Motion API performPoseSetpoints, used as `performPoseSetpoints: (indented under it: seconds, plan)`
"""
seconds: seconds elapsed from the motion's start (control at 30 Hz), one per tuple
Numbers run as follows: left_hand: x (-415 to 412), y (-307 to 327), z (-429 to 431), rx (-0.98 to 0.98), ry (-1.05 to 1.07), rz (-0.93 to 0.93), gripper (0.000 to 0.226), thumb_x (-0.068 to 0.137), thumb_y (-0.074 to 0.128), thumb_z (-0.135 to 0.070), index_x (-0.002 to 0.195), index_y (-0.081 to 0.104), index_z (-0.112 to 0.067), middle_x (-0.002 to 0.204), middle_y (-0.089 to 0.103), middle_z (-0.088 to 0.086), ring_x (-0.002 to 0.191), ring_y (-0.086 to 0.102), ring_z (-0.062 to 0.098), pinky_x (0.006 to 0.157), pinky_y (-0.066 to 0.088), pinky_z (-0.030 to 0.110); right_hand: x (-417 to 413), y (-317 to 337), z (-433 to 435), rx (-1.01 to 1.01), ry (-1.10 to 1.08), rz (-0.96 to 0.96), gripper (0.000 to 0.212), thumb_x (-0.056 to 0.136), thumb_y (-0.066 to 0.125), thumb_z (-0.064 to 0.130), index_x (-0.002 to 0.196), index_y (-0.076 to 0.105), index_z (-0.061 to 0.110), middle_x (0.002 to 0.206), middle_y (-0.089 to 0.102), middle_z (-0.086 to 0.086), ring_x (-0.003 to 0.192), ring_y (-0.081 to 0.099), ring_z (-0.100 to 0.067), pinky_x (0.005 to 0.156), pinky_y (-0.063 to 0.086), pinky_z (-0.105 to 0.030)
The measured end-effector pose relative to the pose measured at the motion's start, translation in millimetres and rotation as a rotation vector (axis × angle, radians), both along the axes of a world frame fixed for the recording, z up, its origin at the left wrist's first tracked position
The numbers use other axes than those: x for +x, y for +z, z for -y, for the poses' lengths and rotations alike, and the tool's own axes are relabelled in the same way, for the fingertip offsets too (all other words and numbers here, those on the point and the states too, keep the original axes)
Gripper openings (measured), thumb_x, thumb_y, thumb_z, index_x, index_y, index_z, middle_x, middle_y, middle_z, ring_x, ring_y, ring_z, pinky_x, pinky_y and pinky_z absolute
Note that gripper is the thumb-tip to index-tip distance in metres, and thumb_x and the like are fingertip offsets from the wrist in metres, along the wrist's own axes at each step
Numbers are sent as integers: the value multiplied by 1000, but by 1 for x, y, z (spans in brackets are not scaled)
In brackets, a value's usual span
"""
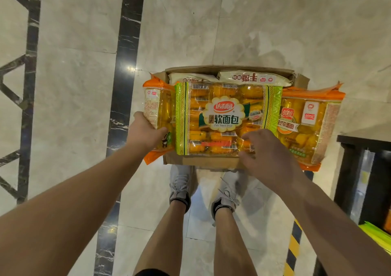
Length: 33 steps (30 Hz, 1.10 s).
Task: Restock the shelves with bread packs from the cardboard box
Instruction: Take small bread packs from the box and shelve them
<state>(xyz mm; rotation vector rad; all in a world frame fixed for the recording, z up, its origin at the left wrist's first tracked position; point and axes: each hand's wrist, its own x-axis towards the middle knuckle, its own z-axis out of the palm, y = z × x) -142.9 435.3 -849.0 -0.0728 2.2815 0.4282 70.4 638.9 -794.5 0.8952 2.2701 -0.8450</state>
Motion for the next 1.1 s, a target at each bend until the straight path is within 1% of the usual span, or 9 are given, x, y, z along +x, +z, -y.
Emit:
performPoseSetpoints:
  seconds: [0.17,0.4,0.57,0.63,0.7,0.8,0.87,0.97,1.1]
  plan:
    - [2,22,1,21,22,-37,65,93,78,-31,143,42,-11,138,60,12,125,63,35,97,54,47,-1,14,-8,4,-41,-42,45,99,63,32,141,55,20,146,49,-6,133,51,-25,104,45,-39]
    - [4,59,11,53,102,-92,66,92,78,-26,145,43,-11,138,62,14,124,62,37,100,54,54,-7,28,-8,21,-105,-49,45,96,66,34,140,58,25,142,53,-3,125,57,-24,99,50,-40]
    - [-4,81,29,166,220,-69,55,90,82,-27,134,48,-26,132,66,6,118,67,35,99,56,61,0,33,-8,-5,-127,-105,42,95,68,30,136,61,21,137,57,-5,120,60,-26,96,54,-42]
    - [-8,88,35,240,265,-31,55,87,85,-27,131,53,-25,128,70,4,115,70,32,97,57,61,3,36,-9,-12,-139,-118,42,95,69,30,134,62,19,136,58,-6,119,61,-27,95,55,-43]
    - [-10,93,36,335,300,19,60,85,86,-28,138,57,-26,127,74,2,113,72,30,95,59,59,8,37,-11,-17,-148,-118,42,94,70,30,134,62,18,135,58,-7,118,61,-28,95,55,-43]
    - [-8,100,25,447,309,149,62,85,80,-27,142,58,-27,127,76,1,113,74,31,95,58,55,16,38,-15,-17,-185,-118,46,95,70,28,138,61,17,136,59,-10,120,61,-28,97,52,-39]
    - [-4,100,15,485,326,247,63,83,76,-28,144,57,-24,127,76,3,116,73,32,99,57,54,23,40,-22,13,-246,-112,51,94,72,27,142,58,15,139,58,-11,124,58,-28,101,48,-37]
    - [3,95,3,502,289,368,53,95,69,-23,146,55,-25,129,75,2,118,72,31,104,55,54,41,34,-40,77,-416,-96,58,93,71,31,145,52,14,140,54,-12,130,51,-30,107,44,-43]
    - [12,89,-10,519,230,444,49,94,65,-24,143,57,-27,124,78,-1,108,77,22,89,58,40,70,17,-69,232,-581,-56,70,89,73,37,148,45,13,142,51,-13,133,45,-30,108,43,-45]
